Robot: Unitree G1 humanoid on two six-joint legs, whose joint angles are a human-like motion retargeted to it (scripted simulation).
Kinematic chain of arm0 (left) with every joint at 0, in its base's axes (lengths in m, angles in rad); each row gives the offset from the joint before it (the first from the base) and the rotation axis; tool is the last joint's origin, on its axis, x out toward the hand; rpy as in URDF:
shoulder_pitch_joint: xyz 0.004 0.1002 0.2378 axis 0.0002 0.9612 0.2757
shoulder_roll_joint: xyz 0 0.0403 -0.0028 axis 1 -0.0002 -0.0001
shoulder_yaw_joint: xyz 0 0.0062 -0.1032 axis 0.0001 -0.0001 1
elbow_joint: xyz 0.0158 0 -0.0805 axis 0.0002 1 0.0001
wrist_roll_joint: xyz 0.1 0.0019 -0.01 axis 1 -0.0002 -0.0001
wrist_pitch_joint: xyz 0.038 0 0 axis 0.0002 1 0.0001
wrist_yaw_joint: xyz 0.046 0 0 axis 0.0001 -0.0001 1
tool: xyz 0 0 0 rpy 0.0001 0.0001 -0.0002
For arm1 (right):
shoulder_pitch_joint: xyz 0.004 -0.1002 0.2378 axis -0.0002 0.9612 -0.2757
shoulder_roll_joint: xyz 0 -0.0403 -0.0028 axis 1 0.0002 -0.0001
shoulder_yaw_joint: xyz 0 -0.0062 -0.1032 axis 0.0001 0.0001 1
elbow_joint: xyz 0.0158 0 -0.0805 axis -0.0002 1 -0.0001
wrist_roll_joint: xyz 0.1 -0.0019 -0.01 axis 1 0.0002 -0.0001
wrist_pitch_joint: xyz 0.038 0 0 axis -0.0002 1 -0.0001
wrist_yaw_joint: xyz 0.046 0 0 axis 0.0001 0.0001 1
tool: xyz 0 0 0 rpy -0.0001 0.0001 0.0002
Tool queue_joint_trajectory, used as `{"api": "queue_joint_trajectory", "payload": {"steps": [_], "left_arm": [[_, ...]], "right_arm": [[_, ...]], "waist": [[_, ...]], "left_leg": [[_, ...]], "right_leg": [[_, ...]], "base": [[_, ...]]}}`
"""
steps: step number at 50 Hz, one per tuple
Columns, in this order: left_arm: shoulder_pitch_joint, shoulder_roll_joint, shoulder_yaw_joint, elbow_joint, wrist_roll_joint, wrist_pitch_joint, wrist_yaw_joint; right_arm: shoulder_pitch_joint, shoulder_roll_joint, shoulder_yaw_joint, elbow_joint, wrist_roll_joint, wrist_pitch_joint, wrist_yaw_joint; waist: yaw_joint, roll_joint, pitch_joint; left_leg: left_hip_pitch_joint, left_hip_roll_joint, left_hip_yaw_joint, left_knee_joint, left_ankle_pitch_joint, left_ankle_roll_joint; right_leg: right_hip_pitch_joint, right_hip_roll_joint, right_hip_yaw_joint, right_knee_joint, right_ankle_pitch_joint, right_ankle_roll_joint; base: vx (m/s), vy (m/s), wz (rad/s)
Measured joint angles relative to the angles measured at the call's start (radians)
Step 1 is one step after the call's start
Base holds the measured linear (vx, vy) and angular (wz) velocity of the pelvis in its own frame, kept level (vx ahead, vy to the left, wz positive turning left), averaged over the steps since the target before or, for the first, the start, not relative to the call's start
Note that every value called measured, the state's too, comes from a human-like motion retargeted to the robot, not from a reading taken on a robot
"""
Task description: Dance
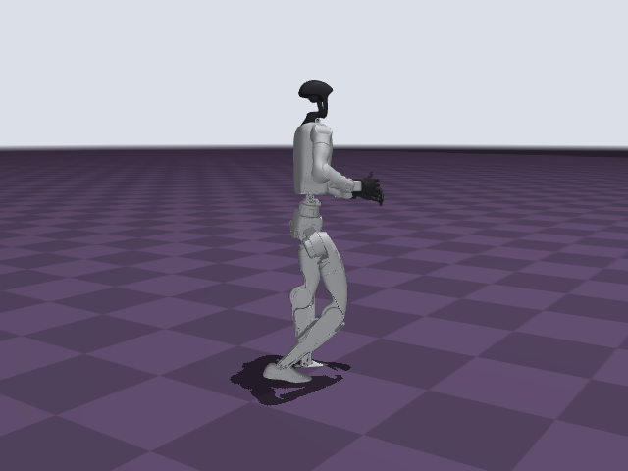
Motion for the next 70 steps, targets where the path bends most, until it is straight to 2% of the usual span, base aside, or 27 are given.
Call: {"api": "queue_joint_trajectory", "payload": {"steps": [3, 5, 7, 9, 13, 16, 20, 22, 25, 29, 33, 35, 37, 40, 45, 50, 55, 60, 64, 70], "left_arm": [[0.124, 0.065, 0.038, 0.119, 0.022, 0.026, -0.059], [0.202, 0.101, 0.058, 0.16, 0.022, 0.036, -0.085], [0.273, 0.142, 0.093, 0.166, 0.006, 0.038, -0.113], [0.344, 0.178, 0.146, 0.146, -0.028, 0.041, -0.146], [0.45, 0.188, 0.218, 0.116, -0.09, 0.046, -0.18], [0.501, 0.169, 0.267, 0.083, -0.14, 0.059, -0.208], [0.526, 0.126, 0.305, 0.03, -0.197, 0.079, -0.234], [0.521, 0.107, 0.311, -0.001, -0.223, 0.088, -0.24], [0.485, 0.081, 0.304, -0.054, -0.284, 0.103, -0.25], [0.439, 0.045, 0.28, -0.125, -0.368, 0.089, -0.216], [0.382, 0.029, 0.264, -0.2, -0.444, 0.073, -0.163], [0.367, 0.024, 0.253, -0.229, -0.459, 0.065, -0.146], [0.33, 0.033, 0.258, -0.25, -0.473, 0.065, -0.129], [0.333, 0.035, 0.254, -0.259, -0.477, 0.066, -0.122], [0.369, 0.04, 0.268, -0.253, -0.497, 0.099, -0.152], [0.401, 0.055, 0.307, -0.307, -0.51, 0.123, -0.185], [0.341, 0.092, 0.321, -0.437, -0.478, 0.102, -0.165], [0.181, 0.113, 0.312, -0.572, -0.429, 0.037, -0.077], [0.026, 0.111, 0.301, -0.65, -0.413, -0.004, 0.006], [-0.133, 0.113, 0.264, -0.686, -0.44, -0.03, 0.047]], "right_arm": [[-0.083, 0.016, -0.02, -0.024, -0.018, 0.0, -0.005], [-0.115, 0.017, -0.04, -0.049, -0.03, -0.008, -0.012], [-0.145, 0.015, -0.062, -0.081, -0.041, -0.013, -0.021], [-0.173, 0.007, -0.084, -0.119, -0.052, -0.014, -0.027], [-0.168, -0.014, -0.127, -0.169, -0.077, -0.017, -0.028], [-0.147, -0.023, -0.148, -0.172, -0.084, -0.004, -0.023], [-0.1, -0.018, -0.16, -0.151, -0.073, 0.023, -0.016], [-0.074, -0.011, -0.161, -0.145, -0.061, 0.038, -0.006], [-0.051, -0.013, -0.171, -0.156, -0.031, 0.058, 0.012], [-0.042, 0.0, -0.165, -0.193, -0.003, 0.053, -0.001], [-0.096, 0.026, -0.154, -0.224, -0.009, 0.037, -0.035], [-0.119, 0.037, -0.144, -0.239, -0.027, 0.031, -0.044], [-0.181, 0.046, -0.135, -0.243, -0.057, 0.032, -0.05], [-0.219, 0.05, -0.113, -0.256, -0.096, 0.034, -0.037], [-0.269, 0.065, -0.068, -0.253, -0.096, 0.049, 0.001], [-0.255, 0.083, -0.049, -0.227, -0.027, 0.063, 0.023], [-0.174, 0.091, -0.083, -0.204, 0.041, 0.052, -0.011], [-0.072, 0.073, -0.128, -0.179, 0.079, 0.026, -0.051], [-0.014, 0.053, -0.136, -0.143, 0.112, 0.01, -0.072], [0.007, 0.034, -0.126, -0.087, 0.145, 0.002, -0.085]], "waist": [[0.03, 0.016, 0.004], [0.05, 0.015, 0.014], [0.071, 0.032, 0.024], [0.096, 0.077, 0.027], [0.138, 0.108, 0.061], [0.154, 0.141, 0.075], [0.162, 0.203, 0.087], [0.167, 0.254, 0.079], [0.18, 0.365, 0.062], [0.129, 0.411, 0.05], [0.075, 0.376, 0.068], [0.068, 0.358, 0.084], [0.057, 0.305, 0.099], [0.072, 0.261, 0.13], [0.077, 0.194, 0.167], [0.064, 0.125, 0.165], [0.073, 0.055, 0.127], [0.095, 0.001, 0.096], [0.109, -0.01, 0.087], [0.121, 0.03, 0.117]], "left_leg": [[-0.041, 0.038, 0.022, 0.011, 0.021, -0.01], [-0.069, 0.038, 0.032, 0.022, 0.043, -0.016], [-0.106, 0.058, 0.035, 0.038, 0.058, -0.028], [-0.156, 0.107, 0.034, 0.067, 0.065, -0.049], [-0.247, 0.104, 0.02, 0.153, 0.099, -0.103], [-0.331, 0.12, 0.042, 0.334, 0.025, -0.116], [-0.418, 0.201, 0.134, 0.824, -0.183, -0.085], [-0.398, 0.274, 0.152, 1.037, -0.256, -0.076], [-0.281, 0.391, 0.133, 1.192, -0.283, -0.099], [-0.081, 0.37, 0.106, 1.056, -0.253, -0.13], [0.046, 0.276, 0.097, 0.767, -0.302, -0.095], [0.059, 0.255, 0.112, 0.707, -0.384, -0.055], [0.082, 0.193, 0.126, 0.565, -0.387, -0.014], [0.065, 0.163, 0.151, 0.545, -0.419, 0.023], [0.011, 0.122, 0.119, 0.531, -0.391, 0.052], [-0.06, 0.077, 0.056, 0.515, -0.273, 0.048], [-0.167, 0.016, -0.033, 0.515, -0.103, 0.003], [-0.28, -0.04, -0.09, 0.544, 0.034, -0.064], [-0.38, -0.047, -0.115, 0.604, 0.115, -0.129], [-0.497, -0.024, -0.173, 0.668, 0.259, -0.271]], "right_leg": [[0.021, 0.044, -0.013, -0.116, -0.036, -0.022], [0.022, 0.042, -0.018, -0.155, -0.066, -0.035], [0.021, 0.062, -0.033, -0.209, -0.078, -0.055], [0.023, 0.112, -0.058, -0.29, -0.064, -0.081], [-0.007, 0.1, -0.09, -0.313, -0.06, -0.097], [-0.039, 0.087, -0.121, -0.316, -0.041, -0.101], [-0.08, 0.091, -0.162, -0.279, -0.029, -0.105], [-0.106, 0.127, -0.181, -0.268, -0.015, -0.119], [-0.101, 0.226, -0.219, -0.37, 0.066, -0.147], [-0.142, 0.216, -0.253, -0.406, 0.13, -0.143], [-0.223, 0.119, -0.266, -0.344, 0.152, -0.113], [-0.266, 0.077, -0.274, -0.285, 0.161, -0.098], [-0.322, 0.006, -0.271, -0.243, 0.206, -0.07], [-0.359, -0.053, -0.295, -0.156, 0.252, -0.062], [-0.397, -0.089, -0.236, 0.035, 0.274, -0.078], [-0.36, -0.089, -0.143, 0.252, 0.302, -0.082], [-0.203, -0.062, -0.095, 0.318, 0.37, -0.038], [-0.013, -0.02, -0.076, 0.212, 0.409, 0.023], [0.089, 0.033, -0.073, 0.064, 0.328, 0.022], [0.13, 0.098, -0.103, -0.095, 0.104, -0.068]], "base": [[-0.26, -0.06, -0.38], [-0.28, -0.07, -0.19], [-0.27, -0.08, -0.12], [-0.28, -0.09, -0.07], [-0.33, -0.06, 0.28], [-0.33, -0.03, 0.45], [-0.33, 0.02, 0.3], [-0.35, 0.04, -0.13], [-0.36, 0.03, -0.4], [-0.41, 0.05, 0.14], [-0.48, 0.1, 0.45], [-0.56, 0.14, 0.39], [-0.56, 0.16, 0.44], [-0.58, 0.16, 0.15], [-0.51, 0.12, 0.31], [-0.43, 0.05, 0.59], [-0.42, -0.04, 0.73], [-0.43, -0.11, 0.7], [-0.45, -0.12, 0.42], [-0.4, -0.07, 0.01]]}}
